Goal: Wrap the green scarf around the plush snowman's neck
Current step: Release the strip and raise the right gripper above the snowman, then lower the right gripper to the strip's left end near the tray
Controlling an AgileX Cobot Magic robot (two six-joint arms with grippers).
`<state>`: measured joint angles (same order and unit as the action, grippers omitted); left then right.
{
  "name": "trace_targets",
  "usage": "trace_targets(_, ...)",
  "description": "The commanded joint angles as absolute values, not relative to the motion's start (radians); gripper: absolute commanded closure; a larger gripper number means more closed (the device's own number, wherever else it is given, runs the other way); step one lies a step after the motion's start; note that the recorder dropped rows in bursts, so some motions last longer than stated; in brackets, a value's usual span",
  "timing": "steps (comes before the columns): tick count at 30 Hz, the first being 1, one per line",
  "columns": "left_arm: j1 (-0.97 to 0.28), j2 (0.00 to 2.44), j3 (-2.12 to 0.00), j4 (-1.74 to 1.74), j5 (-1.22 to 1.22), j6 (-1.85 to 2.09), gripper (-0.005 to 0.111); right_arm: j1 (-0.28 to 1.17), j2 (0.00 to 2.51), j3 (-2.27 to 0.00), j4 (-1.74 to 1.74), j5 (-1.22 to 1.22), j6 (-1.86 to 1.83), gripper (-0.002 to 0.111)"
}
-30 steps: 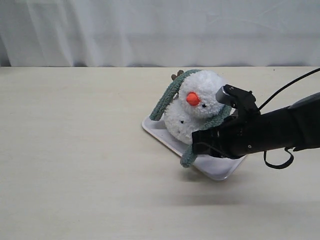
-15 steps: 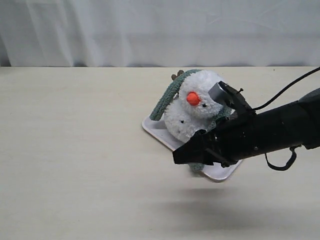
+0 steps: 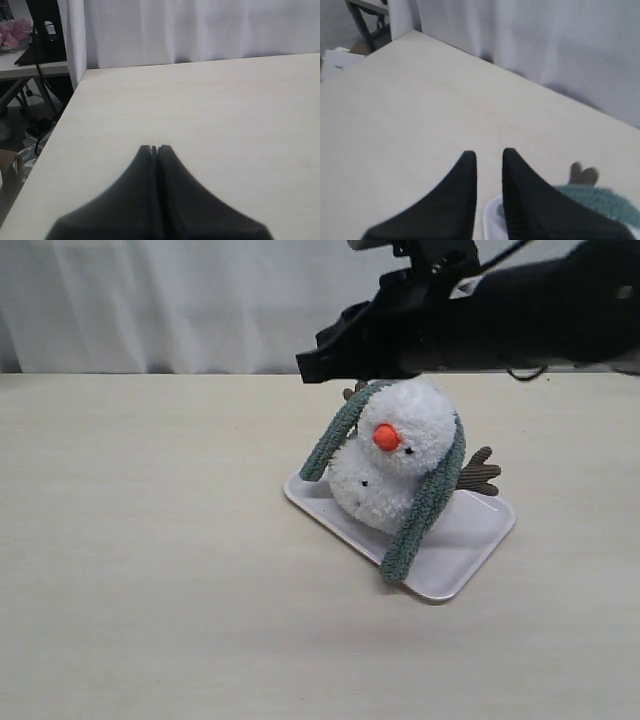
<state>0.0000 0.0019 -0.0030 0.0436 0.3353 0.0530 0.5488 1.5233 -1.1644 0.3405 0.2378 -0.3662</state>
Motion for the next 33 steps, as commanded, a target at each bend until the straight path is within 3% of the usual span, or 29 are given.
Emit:
trace_targets(1, -0.001, 0.0, 0.0, 0.041, 0.323, 0.051, 0.107, 0.55, 1.648, -1.318, -0.262, 0.303, 0.048, 0.102)
trace_targets(5, -0.001, 0.0, 0.0, 0.041, 0.323, 0.051, 0.107, 0.55, 1.781, -1.493, -0.86, 0.755, 0.602, 0.104)
trace_targets(7, -0.001, 0.0, 0.0, 0.041, 0.323, 0.051, 0.107, 0.546, 1.832, -1.549, -0.88, 0.892, 0.6, 0.104)
trace_targets(15, -0.001, 0.0, 0.0, 0.041, 0.323, 0.051, 0.107, 0.523, 1.941, -1.782, -0.463, 0.911, 0.319, 0.104)
trace_targets(33, -0.001, 0.0, 0.0, 0.041, 0.322, 0.051, 0.107, 0.526, 2.129, -1.848, -0.464, 0.95, 0.307, 0.104)
